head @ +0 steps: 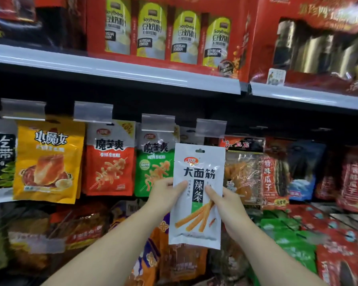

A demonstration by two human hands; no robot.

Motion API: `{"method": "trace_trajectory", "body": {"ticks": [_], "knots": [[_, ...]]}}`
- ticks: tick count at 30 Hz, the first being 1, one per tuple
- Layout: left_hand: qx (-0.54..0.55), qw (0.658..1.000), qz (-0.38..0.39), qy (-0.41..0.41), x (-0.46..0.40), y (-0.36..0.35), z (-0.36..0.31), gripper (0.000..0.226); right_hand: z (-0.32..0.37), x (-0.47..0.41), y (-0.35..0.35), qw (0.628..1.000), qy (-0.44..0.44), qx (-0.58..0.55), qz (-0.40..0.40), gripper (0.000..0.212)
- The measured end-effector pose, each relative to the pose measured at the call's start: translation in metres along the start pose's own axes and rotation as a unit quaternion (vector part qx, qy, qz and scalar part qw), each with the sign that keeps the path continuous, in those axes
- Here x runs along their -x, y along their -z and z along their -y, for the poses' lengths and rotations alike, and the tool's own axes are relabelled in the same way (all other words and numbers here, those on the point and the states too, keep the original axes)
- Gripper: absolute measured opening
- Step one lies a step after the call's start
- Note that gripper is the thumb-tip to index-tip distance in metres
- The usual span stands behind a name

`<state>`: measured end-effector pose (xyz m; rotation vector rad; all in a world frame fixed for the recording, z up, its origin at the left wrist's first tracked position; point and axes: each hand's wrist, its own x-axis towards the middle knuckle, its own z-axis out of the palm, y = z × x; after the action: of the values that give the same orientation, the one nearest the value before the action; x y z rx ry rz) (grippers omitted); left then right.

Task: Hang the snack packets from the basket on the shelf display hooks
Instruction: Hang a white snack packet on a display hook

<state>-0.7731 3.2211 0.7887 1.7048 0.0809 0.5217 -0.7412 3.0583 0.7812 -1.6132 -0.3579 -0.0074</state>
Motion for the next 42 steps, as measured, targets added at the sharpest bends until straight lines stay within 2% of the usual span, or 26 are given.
{"method": "trace_trajectory", "body": {"ticks": [5, 15, 30, 36, 42], "knots": [[0.012, 1.0, 0.016, -0.008, -0.025, -0.011, -0.011, 0.016, 0.009, -0.021, 0.009, 0.999, 0.021, 0.012, -0.031, 0.021], [0.041, 0.997, -0.02, -0.054, -0.051, -0.023, -0.031, 0.011, 0.024, -0.06, 0.022, 0.996, 0.084, -0.007, -0.011, 0.019], [0.035, 0.997, -0.058, -0.048, -0.066, -0.036, -0.014, 0.008, 0.014, -0.085, 0.028, 0.997, 0.073, 0.01, 0.033, 0.02], [0.036, 0.997, -0.062, -0.039, -0.083, -0.037, -0.007, 0.015, 0.008, -0.106, 0.018, 0.999, 0.046, 0.024, 0.014, 0.021], [0.018, 0.996, -0.088, -0.027, -0.105, -0.039, -0.001, 0.009, -0.004, -0.141, 0.0, 0.999, 0.028, 0.016, -0.02, 0.029]]}}
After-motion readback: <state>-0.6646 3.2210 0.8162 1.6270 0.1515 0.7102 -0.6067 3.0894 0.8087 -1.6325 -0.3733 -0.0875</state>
